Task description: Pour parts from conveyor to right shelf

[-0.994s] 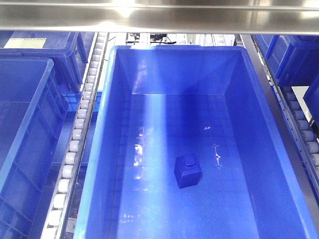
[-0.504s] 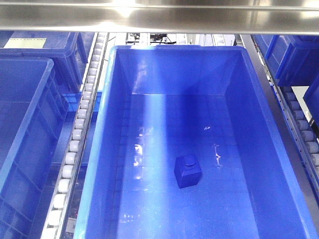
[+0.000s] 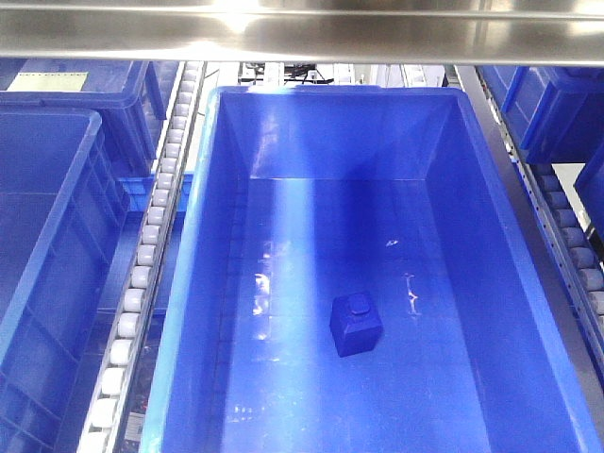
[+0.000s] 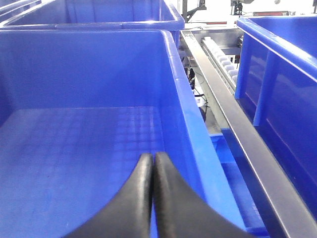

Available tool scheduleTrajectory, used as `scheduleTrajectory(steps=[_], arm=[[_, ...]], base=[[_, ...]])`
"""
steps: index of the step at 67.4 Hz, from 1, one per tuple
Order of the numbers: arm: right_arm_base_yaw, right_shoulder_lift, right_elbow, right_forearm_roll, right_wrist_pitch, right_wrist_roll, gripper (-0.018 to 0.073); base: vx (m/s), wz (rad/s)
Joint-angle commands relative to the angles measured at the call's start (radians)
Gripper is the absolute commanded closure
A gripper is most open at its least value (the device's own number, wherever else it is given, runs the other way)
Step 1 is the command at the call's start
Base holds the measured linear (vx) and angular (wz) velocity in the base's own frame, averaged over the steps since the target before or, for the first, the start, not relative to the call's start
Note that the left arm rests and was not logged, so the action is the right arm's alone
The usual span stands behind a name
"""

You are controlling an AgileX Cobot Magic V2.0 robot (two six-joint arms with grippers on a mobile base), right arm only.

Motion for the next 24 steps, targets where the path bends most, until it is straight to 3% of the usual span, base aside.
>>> scheduleTrajectory(steps=[1, 24], arm=[[-0.006, -0.018, 0.0, 0.001, -0.079, 0.0, 0.0562], [-0.006, -0.018, 0.0, 0.001, -0.069, 0.0, 0.0562]], base=[[0.0, 0.0], [0.0, 0.0]])
